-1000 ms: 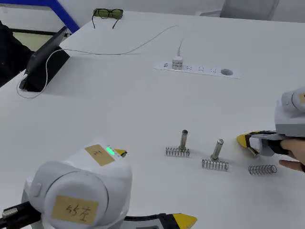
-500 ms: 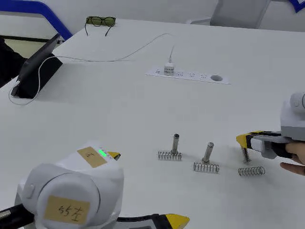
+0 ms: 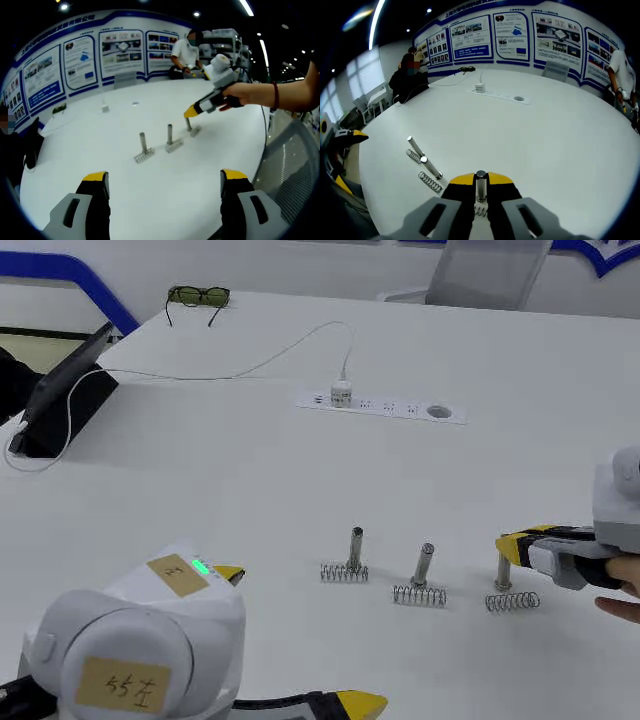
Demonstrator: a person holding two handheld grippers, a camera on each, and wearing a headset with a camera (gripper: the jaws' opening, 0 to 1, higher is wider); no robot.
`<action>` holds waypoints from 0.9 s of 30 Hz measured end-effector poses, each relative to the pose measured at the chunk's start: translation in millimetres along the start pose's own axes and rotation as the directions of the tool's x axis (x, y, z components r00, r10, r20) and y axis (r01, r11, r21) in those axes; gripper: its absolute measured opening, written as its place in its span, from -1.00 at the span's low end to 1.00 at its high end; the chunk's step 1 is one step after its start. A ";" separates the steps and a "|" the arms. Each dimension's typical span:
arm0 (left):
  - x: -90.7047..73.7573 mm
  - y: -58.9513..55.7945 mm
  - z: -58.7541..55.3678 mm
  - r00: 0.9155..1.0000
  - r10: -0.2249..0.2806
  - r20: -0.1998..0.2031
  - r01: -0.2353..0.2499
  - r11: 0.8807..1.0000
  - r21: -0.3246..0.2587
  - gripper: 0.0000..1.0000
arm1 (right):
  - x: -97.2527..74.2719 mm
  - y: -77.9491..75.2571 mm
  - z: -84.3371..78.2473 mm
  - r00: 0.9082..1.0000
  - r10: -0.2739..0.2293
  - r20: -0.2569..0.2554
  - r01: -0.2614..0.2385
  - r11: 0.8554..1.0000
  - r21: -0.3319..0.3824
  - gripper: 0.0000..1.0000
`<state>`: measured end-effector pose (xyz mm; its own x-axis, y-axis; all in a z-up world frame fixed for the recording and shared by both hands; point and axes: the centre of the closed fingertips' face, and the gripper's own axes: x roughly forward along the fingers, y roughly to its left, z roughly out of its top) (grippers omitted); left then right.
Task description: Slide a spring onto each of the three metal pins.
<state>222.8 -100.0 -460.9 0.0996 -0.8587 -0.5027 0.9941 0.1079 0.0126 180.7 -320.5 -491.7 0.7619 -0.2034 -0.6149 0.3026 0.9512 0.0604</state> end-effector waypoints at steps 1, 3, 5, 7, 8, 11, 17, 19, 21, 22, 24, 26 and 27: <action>0.1 -0.1 0.0 1.000 -0.001 0.000 0.001 1.000 0.001 0.87 | -0.6 0.2 -0.4 1.000 -0.001 0.000 0.001 1.000 -0.001 -0.83; 0.3 -0.7 0.1 1.000 -0.003 0.000 0.003 1.000 0.002 0.87 | -2.1 -0.2 -1.5 1.000 -0.008 0.003 0.008 1.000 0.003 -0.82; 0.3 -1.1 0.2 1.000 -0.005 0.001 0.005 1.000 0.001 0.87 | -3.2 -0.2 -2.1 1.000 -0.012 0.006 0.012 1.000 0.008 -0.82; 0.2 -1.7 3.0 1.000 -0.009 0.017 0.009 1.000 -0.008 0.87 | -4.1 0.2 -2.8 1.000 -0.017 0.008 0.017 1.000 0.010 -0.82; 0.1 -1.7 3.5 1.000 -0.010 0.020 0.010 1.000 -0.010 0.88 | -4.4 0.6 -3.1 1.000 -0.017 0.009 0.017 1.000 0.009 -0.82; 0.0 -0.8 0.7 1.000 -0.005 0.005 0.005 1.000 -0.002 0.87 | -5.8 1.9 -4.1 1.000 -0.016 0.009 0.016 1.000 0.009 -0.82; 0.0 -0.5 0.8 1.000 -0.005 0.007 0.005 1.000 -0.007 0.85 | -8.3 3.9 -6.2 1.000 -0.019 0.002 0.019 0.999 -0.026 -0.82; 0.2 -0.7 0.3 1.000 -0.004 0.004 0.004 1.000 -0.003 0.85 | -8.7 2.8 -6.8 1.000 -0.021 -0.001 0.021 0.999 -0.024 -0.82; 0.2 -0.8 0.5 1.000 -0.004 0.005 0.004 1.000 -0.003 0.84 | -9.3 2.6 -7.4 1.000 -0.020 -0.003 0.020 1.000 -0.019 -0.82; 0.2 -1.0 0.5 1.000 -0.004 0.005 0.004 1.000 -0.002 0.84 | -9.8 2.1 -8.0 1.000 -0.022 -0.005 0.022 1.000 -0.018 -0.82; 0.2 -1.3 0.1 1.000 -0.004 0.002 0.004 1.000 0.000 0.84 | -10.4 1.9 -8.6 1.000 -0.024 -0.007 0.024 1.000 -0.021 -0.82; 0.3 -1.7 0.0 1.000 -0.005 0.002 0.005 1.000 0.002 0.83 | -10.8 2.5 -9.1 1.000 -0.022 -0.010 0.022 0.999 -0.024 -0.81; 0.3 -2.2 0.0 1.000 -0.006 0.001 0.006 1.000 0.002 0.83 | -10.9 3.1 -9.7 1.000 -0.021 -0.013 0.021 0.999 -0.026 -0.81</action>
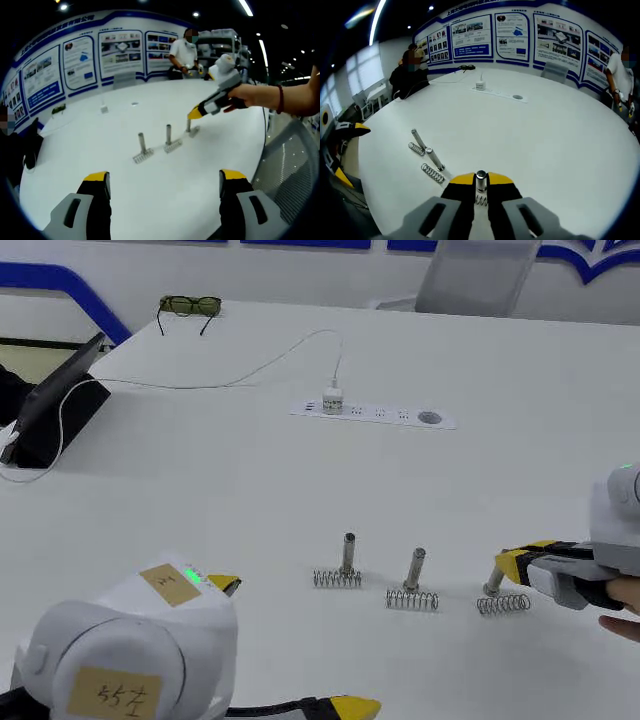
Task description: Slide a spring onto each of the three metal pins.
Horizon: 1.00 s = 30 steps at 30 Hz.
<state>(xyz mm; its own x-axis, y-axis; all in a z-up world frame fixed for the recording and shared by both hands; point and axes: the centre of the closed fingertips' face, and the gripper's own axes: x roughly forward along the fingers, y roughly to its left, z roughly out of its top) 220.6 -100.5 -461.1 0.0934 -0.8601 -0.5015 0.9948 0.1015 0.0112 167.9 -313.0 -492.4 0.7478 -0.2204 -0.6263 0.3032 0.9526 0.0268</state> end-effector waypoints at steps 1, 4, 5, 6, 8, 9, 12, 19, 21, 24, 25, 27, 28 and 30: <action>0.0 -0.4 0.2 1.000 -0.001 0.001 0.001 1.000 -0.001 0.83 | 0.0 0.1 0.0 1.000 0.000 0.001 0.000 1.000 -0.002 -0.81; -0.2 -1.1 2.8 1.000 -0.004 0.016 0.004 1.000 -0.013 0.84 | -0.2 1.4 0.1 1.000 0.004 0.004 -0.004 1.000 -0.016 -0.81; -0.3 -0.9 2.3 1.000 -0.002 0.013 0.003 1.000 -0.011 0.84 | -0.7 1.5 0.6 1.000 0.001 0.006 -0.001 1.000 -0.021 -0.81; -0.3 -0.8 1.6 1.000 -0.001 0.009 0.001 1.000 -0.008 0.84 | -1.1 1.4 1.2 1.000 -0.001 0.007 0.001 1.000 -0.026 -0.79; -0.3 -0.8 1.5 1.000 -0.001 0.007 0.001 1.000 -0.005 0.83 | -1.8 0.0 4.1 1.000 -0.004 0.021 0.005 1.000 -0.030 -0.74; -0.3 -1.1 2.9 1.000 -0.002 0.015 0.002 1.000 -0.007 0.84 | -2.6 0.3 5.4 1.000 -0.002 0.026 0.003 1.000 -0.030 -0.71; -0.8 -2.0 4.5 1.000 -0.002 0.025 0.003 1.000 -0.012 0.84 | -6.8 2.8 8.0 0.999 0.006 0.038 -0.004 0.999 -0.033 -0.63; -0.1 -3.6 5.8 1.000 -0.005 0.028 0.005 1.000 0.002 0.83 | -16.2 7.9 12.3 0.997 0.019 0.081 -0.015 0.999 -0.042 -0.41; 0.3 -2.9 5.3 1.000 -0.004 0.025 0.004 1.000 0.005 0.81 | -19.1 10.7 12.8 0.995 0.033 0.095 -0.030 0.999 -0.030 -0.36; 0.4 0.3 3.6 1.000 -0.001 0.016 0.001 1.000 0.008 0.79 | -24.6 13.5 13.4 0.992 0.043 0.116 -0.040 0.999 -0.022 -0.29; 0.0 3.3 3.9 1.000 -0.001 0.020 0.001 1.000 -0.015 0.78 | -27.2 15.6 14.3 0.990 0.052 0.130 -0.050 0.999 -0.014 -0.24; 0.1 6.1 5.2 0.999 -0.007 0.035 0.009 0.999 -0.049 0.75 | -30.2 20.8 14.8 0.986 0.080 0.145 -0.081 0.997 0.001 -0.15; 0.6 8.7 5.4 0.999 -0.013 0.038 0.015 0.999 -0.049 0.73 | -32.9 25.2 14.6 0.982 0.103 0.159 -0.108 0.994 0.019 -0.11; 2.1 12.3 5.6 0.999 -0.014 0.032 0.015 1.000 -0.025 0.67 | -38.0 27.5 12.2 0.978 0.115 0.173 -0.119 0.993 0.015 -0.07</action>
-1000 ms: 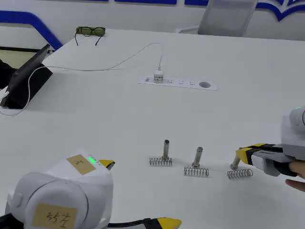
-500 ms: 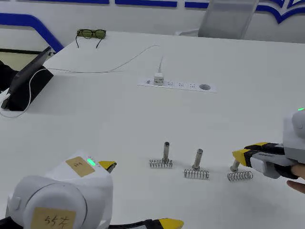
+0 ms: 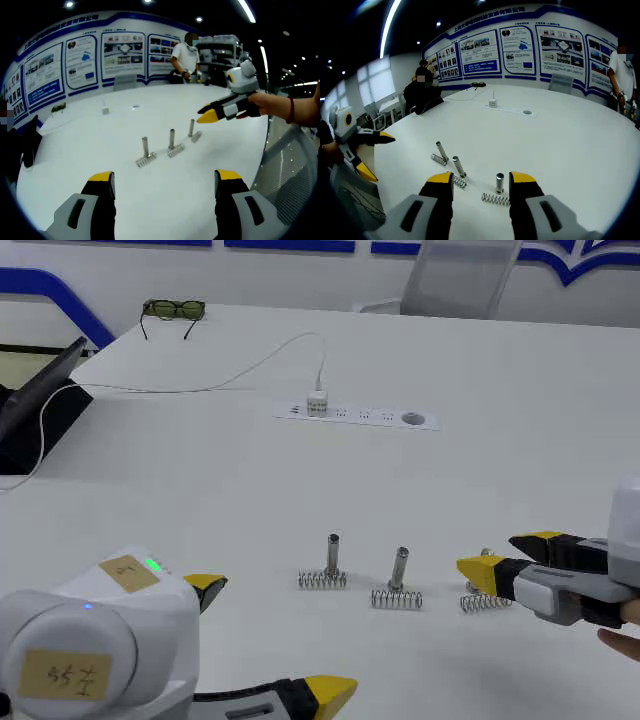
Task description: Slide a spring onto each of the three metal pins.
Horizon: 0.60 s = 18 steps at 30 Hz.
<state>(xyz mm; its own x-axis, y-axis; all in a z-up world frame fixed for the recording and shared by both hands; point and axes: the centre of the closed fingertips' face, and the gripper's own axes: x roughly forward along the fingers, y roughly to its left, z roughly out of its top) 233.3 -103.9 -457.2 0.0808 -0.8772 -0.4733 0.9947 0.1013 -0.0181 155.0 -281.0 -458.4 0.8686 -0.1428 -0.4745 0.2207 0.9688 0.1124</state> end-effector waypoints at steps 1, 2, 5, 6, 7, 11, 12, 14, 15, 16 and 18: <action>0.6 2.1 0.2 1.000 0.003 -0.002 -0.003 1.000 0.021 0.65 | -1.8 1.7 -1.2 1.000 0.006 0.004 -0.006 1.000 -0.007 -0.04; 2.0 3.9 0.4 1.000 0.005 -0.003 -0.005 1.000 0.029 0.66 | -4.2 3.9 -3.3 1.000 0.013 0.004 -0.013 1.000 -0.012 -0.02; 6.7 4.5 0.7 1.000 -0.018 -0.003 0.018 0.998 0.065 0.65 | -9.6 9.1 -3.0 0.999 0.034 0.029 -0.034 0.999 -0.025 0.02; 8.4 5.6 0.3 1.000 -0.020 -0.007 0.020 0.997 0.074 0.63 | -11.2 10.1 -2.6 0.999 0.038 0.036 -0.038 0.999 -0.023 0.03; 10.0 6.6 0.1 1.000 -0.022 -0.008 0.023 0.996 0.082 0.62 | -12.3 11.3 -2.3 0.998 0.043 0.040 -0.042 0.999 -0.023 0.05; 19.7 14.5 1.5 1.000 -0.027 -0.007 0.028 0.993 0.111 0.57 | -18.2 18.1 -0.6 0.996 0.064 0.062 -0.062 0.998 -0.034 0.14; 21.6 15.9 1.7 1.000 -0.030 -0.009 0.031 0.993 0.114 0.57 | -19.0 19.6 -0.4 0.996 0.069 0.065 -0.066 0.997 -0.039 0.17; 26.4 18.7 2.9 0.999 -0.044 -0.008 0.044 0.991 0.129 0.55 | -21.3 23.2 1.2 0.993 0.087 0.081 -0.083 0.995 -0.046 0.21; 29.2 20.2 3.2 0.999 -0.054 -0.010 0.054 0.989 0.137 0.54 | -22.5 24.6 1.2 0.992 0.096 0.084 -0.093 0.995 -0.041 0.22; 31.3 20.9 3.1 0.998 -0.063 -0.013 0.064 0.987 0.147 0.50 | -23.5 25.6 1.0 0.991 0.101 0.086 -0.098 0.994 -0.040 0.25; 36.1 24.5 1.4 0.997 -0.073 -0.031 0.078 0.982 0.170 0.40 | -25.6 27.3 1.2 0.990 0.105 0.096 -0.102 0.994 -0.042 0.28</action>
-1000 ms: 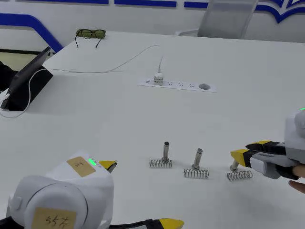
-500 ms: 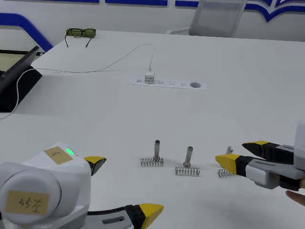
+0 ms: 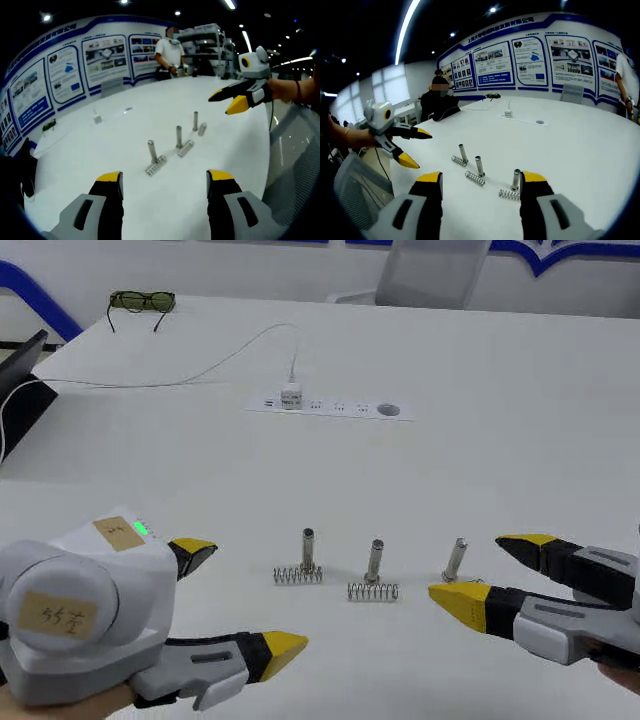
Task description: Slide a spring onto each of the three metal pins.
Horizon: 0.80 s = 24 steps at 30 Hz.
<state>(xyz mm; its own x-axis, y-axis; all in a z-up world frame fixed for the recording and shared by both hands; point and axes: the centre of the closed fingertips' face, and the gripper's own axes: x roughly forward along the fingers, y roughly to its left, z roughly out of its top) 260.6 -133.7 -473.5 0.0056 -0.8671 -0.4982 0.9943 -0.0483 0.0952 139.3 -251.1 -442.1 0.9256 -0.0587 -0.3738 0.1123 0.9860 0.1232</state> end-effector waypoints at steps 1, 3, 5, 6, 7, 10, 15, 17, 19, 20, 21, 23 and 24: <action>2.1 1.2 -0.6 1.000 -0.006 -0.004 0.006 1.000 0.001 0.35 | -0.6 0.6 -0.3 1.000 0.000 0.001 0.000 1.000 0.000 0.28; 7.6 3.3 -1.2 1.000 -0.031 -0.004 0.031 0.999 -0.012 0.34 | -1.1 0.8 -2.9 1.000 -0.003 -0.007 0.003 1.000 -0.002 0.28; 13.1 5.1 -1.9 0.999 -0.054 -0.005 0.054 0.998 -0.026 0.30 | -2.3 1.8 -6.1 1.000 -0.011 -0.010 0.011 1.000 -0.008 0.28; 15.2 6.4 -2.0 0.998 -0.057 -0.007 0.057 0.998 -0.024 0.27 | -2.8 1.9 -7.1 1.000 -0.015 -0.010 0.015 1.000 -0.006 0.27; 18.5 8.5 -2.4 0.998 -0.061 -0.010 0.061 0.998 -0.027 0.23 | -3.3 1.1 -8.5 1.000 -0.027 -0.005 0.027 1.000 0.009 0.26; 26.9 10.7 -4.4 0.996 -0.084 -0.013 0.083 0.995 -0.058 0.14 | -3.0 0.7 -14.9 0.999 -0.039 -0.020 0.040 0.999 0.028 0.25; 40.1 13.0 -7.8 0.993 -0.113 -0.013 0.112 0.993 -0.043 0.05 | -4.8 1.9 -18.6 0.999 -0.040 -0.027 0.041 0.999 0.027 0.25; 43.9 13.1 -7.7 0.992 -0.124 -0.004 0.124 0.992 -0.035 0.00 | -6.0 0.5 -18.1 0.999 -0.046 -0.022 0.046 0.998 0.035 0.25; 46.8 12.2 -6.4 0.991 -0.133 0.010 0.134 0.990 -0.037 -0.05 | -6.8 0.1 -17.8 0.999 -0.046 -0.020 0.047 0.998 0.043 0.23; 49.2 11.9 -6.9 0.990 -0.138 0.010 0.138 0.990 -0.032 -0.06 | -7.1 0.0 -17.5 0.999 -0.047 -0.017 0.048 0.998 0.046 0.23; 50.8 12.0 -7.3 0.990 -0.139 0.010 0.140 0.990 -0.027 -0.07 | -7.3 -0.1 -17.5 0.999 -0.048 -0.016 0.049 0.998 0.046 0.23; 54.9 12.4 -8.8 0.989 -0.148 0.006 0.148 0.989 -0.018 -0.13 | -7.8 0.4 -17.7 0.999 -0.048 -0.013 0.049 0.998 0.044 0.23; 56.4 12.7 -10.0 0.988 -0.152 0.001 0.152 0.988 -0.018 -0.16 | -7.8 0.4 -17.6 0.999 -0.049 -0.012 0.049 0.998 0.046 0.23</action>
<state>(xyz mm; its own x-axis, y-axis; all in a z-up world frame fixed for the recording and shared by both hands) 274.7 -178.3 -509.0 -0.1455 -0.8501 -0.5061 0.9854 -0.1702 0.0027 125.7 -247.5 -455.4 0.9146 -0.1051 -0.3904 0.1744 0.9737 0.1465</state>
